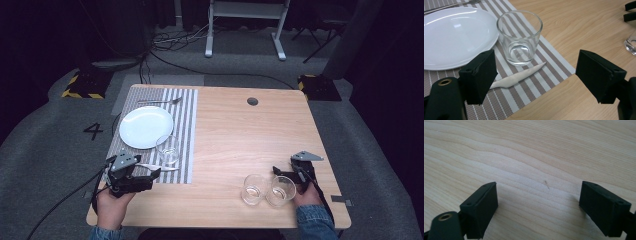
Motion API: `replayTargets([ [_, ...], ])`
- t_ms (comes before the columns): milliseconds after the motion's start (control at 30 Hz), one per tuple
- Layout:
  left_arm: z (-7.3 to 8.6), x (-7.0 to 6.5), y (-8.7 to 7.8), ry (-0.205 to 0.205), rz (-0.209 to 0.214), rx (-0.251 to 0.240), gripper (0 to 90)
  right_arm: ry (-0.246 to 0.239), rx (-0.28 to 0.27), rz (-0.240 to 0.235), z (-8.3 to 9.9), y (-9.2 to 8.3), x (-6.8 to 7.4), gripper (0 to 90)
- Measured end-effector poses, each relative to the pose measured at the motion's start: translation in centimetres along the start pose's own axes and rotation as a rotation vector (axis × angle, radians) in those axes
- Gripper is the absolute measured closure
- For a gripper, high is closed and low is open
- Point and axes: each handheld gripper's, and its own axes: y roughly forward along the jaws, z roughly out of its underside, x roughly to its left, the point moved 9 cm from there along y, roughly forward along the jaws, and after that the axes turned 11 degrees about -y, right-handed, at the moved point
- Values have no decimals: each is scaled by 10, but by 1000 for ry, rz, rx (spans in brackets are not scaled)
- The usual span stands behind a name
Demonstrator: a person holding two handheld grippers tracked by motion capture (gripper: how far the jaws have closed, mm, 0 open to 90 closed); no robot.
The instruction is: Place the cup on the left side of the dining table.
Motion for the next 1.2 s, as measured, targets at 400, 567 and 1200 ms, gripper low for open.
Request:
replayTargets([
  [400, 13, 8, 1, -5, -34, 34, 171, -4, -1, -3, 0, 0, 0, 154],
  [567, 20, 12, 2, -15, -43, 58, 170, -6, -1, -4, 0, 0, 0, 154],
  [1200, 46, 26, 17, -52, -72, 182, 166, -7, -1, -5, 0, 0, 0, 154],
])
